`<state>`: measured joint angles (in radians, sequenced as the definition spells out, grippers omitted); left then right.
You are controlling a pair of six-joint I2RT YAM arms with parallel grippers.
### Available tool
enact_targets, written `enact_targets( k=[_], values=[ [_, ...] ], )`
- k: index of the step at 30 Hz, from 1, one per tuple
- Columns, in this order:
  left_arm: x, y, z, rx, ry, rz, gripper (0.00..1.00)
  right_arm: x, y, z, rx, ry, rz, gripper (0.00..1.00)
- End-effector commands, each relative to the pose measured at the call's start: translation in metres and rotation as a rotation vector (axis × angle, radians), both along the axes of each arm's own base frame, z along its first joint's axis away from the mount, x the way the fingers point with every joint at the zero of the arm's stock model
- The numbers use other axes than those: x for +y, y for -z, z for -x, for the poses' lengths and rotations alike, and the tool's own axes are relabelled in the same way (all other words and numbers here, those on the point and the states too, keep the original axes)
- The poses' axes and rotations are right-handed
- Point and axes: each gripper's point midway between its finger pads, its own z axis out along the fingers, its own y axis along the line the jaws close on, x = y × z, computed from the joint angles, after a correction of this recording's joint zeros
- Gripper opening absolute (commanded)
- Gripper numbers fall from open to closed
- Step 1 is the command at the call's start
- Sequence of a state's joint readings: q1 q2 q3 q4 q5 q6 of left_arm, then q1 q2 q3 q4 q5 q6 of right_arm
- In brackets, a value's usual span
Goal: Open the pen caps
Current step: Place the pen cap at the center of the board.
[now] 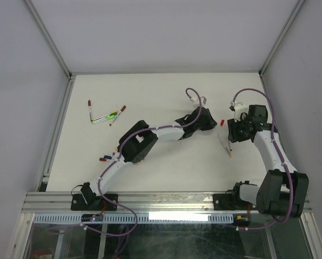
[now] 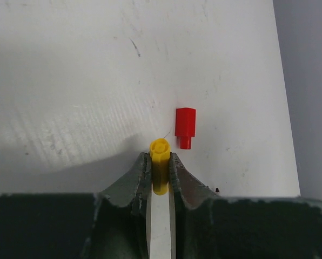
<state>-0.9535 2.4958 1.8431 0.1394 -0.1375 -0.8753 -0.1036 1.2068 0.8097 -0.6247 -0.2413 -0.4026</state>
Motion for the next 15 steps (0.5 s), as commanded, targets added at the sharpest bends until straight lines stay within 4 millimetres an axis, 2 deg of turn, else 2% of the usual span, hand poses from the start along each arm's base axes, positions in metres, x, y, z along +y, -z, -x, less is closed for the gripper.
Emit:
enact_targets(
  k=[1,6,10,15],
  values=[
    [-0.017,-0.008,0.008,-0.010,0.040,0.018,0.14,-0.002,-0.021,-0.015,-0.097,0.007,-0.007,0.45],
    [-0.022,-0.012,0.005,-0.016,0.037,0.016,0.20,-0.002,-0.021,-0.015,-0.098,0.008,-0.009,0.45],
    [-0.019,-0.014,0.003,-0.025,0.027,0.004,0.30,-0.001,-0.022,-0.015,-0.099,0.005,-0.011,0.45],
    [-0.020,-0.026,0.000,-0.055,0.030,0.006,0.35,0.000,-0.021,-0.014,-0.097,0.004,-0.015,0.45]
  ],
)
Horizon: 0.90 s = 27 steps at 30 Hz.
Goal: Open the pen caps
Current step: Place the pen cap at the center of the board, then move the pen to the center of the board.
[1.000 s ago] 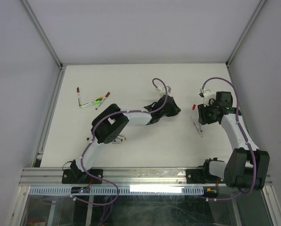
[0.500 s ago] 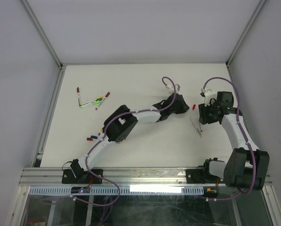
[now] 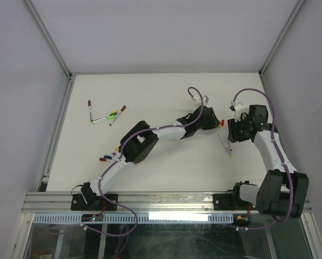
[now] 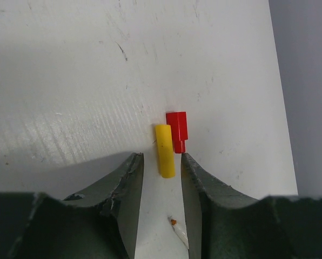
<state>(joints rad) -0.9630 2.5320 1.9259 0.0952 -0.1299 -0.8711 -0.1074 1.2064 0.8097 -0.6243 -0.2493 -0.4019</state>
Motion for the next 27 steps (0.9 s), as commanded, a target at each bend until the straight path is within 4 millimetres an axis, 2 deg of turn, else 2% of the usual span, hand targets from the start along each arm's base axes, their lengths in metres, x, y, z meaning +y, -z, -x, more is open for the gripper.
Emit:
enact_targets(
  k=[1,4,6,9,13,15,16,21,27],
  values=[
    [-0.008,-0.027,-0.001,-0.063,0.013,0.008,0.36,-0.001,-0.021,-0.014,-0.095,0.005,-0.010,0.45],
    [-0.008,-0.046,-0.003,-0.103,0.021,0.025,0.39,0.000,-0.022,-0.014,-0.096,0.003,-0.015,0.45],
    [-0.006,-0.069,-0.003,-0.150,0.021,0.050,0.41,0.002,-0.024,-0.014,-0.101,-0.003,-0.023,0.45],
    [0.009,-0.101,0.002,-0.213,0.014,0.083,0.46,0.004,-0.027,-0.013,-0.114,-0.014,-0.037,0.45],
    [0.035,-0.152,0.016,-0.319,0.011,0.151,0.55,0.011,-0.034,-0.012,-0.134,-0.040,-0.064,0.45],
    [0.052,-0.168,0.024,-0.370,0.009,0.160,0.59,0.017,-0.038,-0.010,-0.146,-0.063,-0.086,0.45],
    [0.062,-0.167,0.031,-0.392,0.019,0.141,0.62,0.021,-0.041,-0.009,-0.155,-0.082,-0.101,0.45],
    [0.112,-0.185,0.064,-0.544,0.071,0.107,0.75,0.042,-0.055,-0.001,-0.193,-0.187,-0.184,0.46],
    [0.189,-0.166,0.087,-0.631,0.004,-0.042,0.93,0.066,-0.074,0.006,-0.232,-0.301,-0.282,0.47]
  ],
)
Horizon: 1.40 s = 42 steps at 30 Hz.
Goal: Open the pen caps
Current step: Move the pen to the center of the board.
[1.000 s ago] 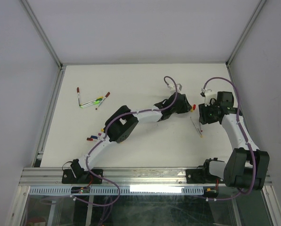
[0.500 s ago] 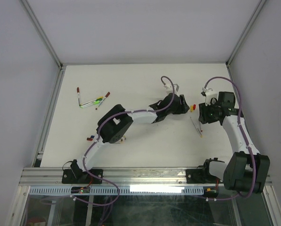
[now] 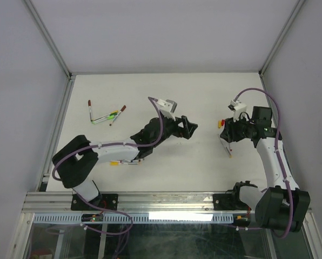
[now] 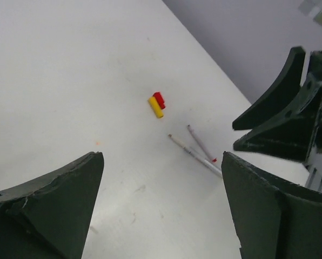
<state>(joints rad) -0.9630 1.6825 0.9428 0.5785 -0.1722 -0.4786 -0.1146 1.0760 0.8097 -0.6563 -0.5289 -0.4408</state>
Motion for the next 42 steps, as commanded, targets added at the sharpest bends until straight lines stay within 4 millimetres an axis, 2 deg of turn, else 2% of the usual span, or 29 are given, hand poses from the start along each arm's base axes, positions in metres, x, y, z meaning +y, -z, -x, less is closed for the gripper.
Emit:
enact_targets(
  k=[1,4,5,8,13,16,18,23,29,35,42],
  values=[
    [0.049,-0.008,0.008,-0.146,-0.088,-0.071,0.96,0.026,-0.037,-0.001,-0.106,-0.140,-0.105,0.47],
    [0.082,0.014,0.012,-0.138,-0.134,-0.167,0.99,0.042,-0.049,0.004,-0.130,-0.218,-0.160,0.47],
    [0.093,0.011,0.014,-0.142,-0.148,-0.178,0.99,0.047,-0.054,0.005,-0.146,-0.249,-0.169,0.47],
    [0.120,0.022,0.015,-0.118,-0.182,-0.239,0.99,0.063,-0.070,0.008,-0.201,-0.339,-0.186,0.47],
    [0.162,0.037,0.005,-0.050,-0.263,-0.285,0.99,0.089,-0.097,0.006,-0.250,-0.471,-0.223,0.47],
    [0.185,0.043,-0.003,-0.008,-0.301,-0.290,0.99,0.100,-0.102,0.002,-0.251,-0.517,-0.259,0.47],
    [0.200,0.045,-0.007,0.012,-0.335,-0.307,0.99,0.103,-0.101,0.001,-0.245,-0.534,-0.281,0.48],
    [0.238,0.056,-0.014,0.079,-0.467,-0.437,0.99,0.101,-0.080,0.005,-0.199,-0.557,-0.263,0.49],
    [0.269,0.056,-0.017,0.091,-0.575,-0.554,0.99,0.096,-0.058,0.006,-0.151,-0.547,-0.243,0.50],
    [0.289,0.063,-0.026,0.122,-0.623,-0.621,0.99,0.089,-0.042,0.001,-0.095,-0.512,-0.205,0.50],
    [0.306,0.077,-0.039,0.177,-0.651,-0.666,0.99,0.087,-0.039,0.000,-0.093,-0.507,-0.188,0.50]
  ],
)
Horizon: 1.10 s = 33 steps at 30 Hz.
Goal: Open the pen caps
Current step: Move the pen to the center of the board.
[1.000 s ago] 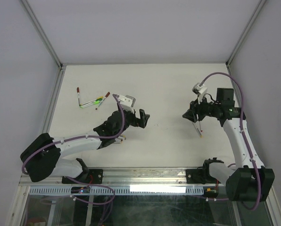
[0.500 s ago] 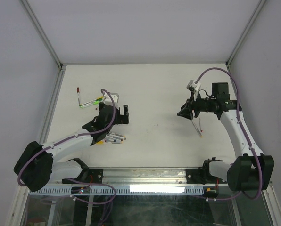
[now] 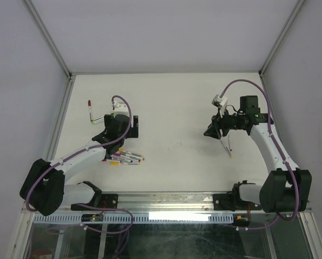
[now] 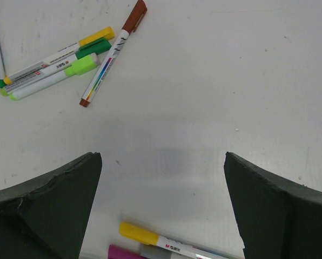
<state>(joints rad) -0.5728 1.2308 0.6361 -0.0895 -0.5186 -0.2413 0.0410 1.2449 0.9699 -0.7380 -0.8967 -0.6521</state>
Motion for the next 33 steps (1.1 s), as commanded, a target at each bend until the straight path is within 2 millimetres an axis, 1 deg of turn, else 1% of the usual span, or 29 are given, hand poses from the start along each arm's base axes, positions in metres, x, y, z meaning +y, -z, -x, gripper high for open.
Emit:
enact_targets(
  k=[1,7,17,19,23,33],
  values=[
    [0.008,-0.009,-0.017,-0.012,-0.022,-0.013,0.99,-0.001,-0.003,-0.003,-0.037,-0.007,0.014,0.50],
    [0.020,0.002,-0.029,0.039,-0.050,-0.027,0.99,-0.003,-0.002,-0.004,-0.037,-0.001,0.020,0.50],
    [0.035,0.020,-0.040,0.099,-0.070,-0.056,0.99,-0.004,-0.001,-0.005,-0.032,0.002,0.022,0.50],
    [0.037,0.029,-0.042,0.128,-0.071,-0.065,0.99,-0.004,-0.001,-0.005,-0.032,0.002,0.022,0.50],
    [0.039,0.033,-0.046,0.142,-0.067,-0.056,0.99,-0.004,0.000,-0.005,-0.030,0.004,0.023,0.50],
    [0.044,0.037,-0.047,0.153,-0.077,-0.058,0.99,-0.004,0.000,-0.005,-0.028,0.004,0.023,0.51]
  ],
)
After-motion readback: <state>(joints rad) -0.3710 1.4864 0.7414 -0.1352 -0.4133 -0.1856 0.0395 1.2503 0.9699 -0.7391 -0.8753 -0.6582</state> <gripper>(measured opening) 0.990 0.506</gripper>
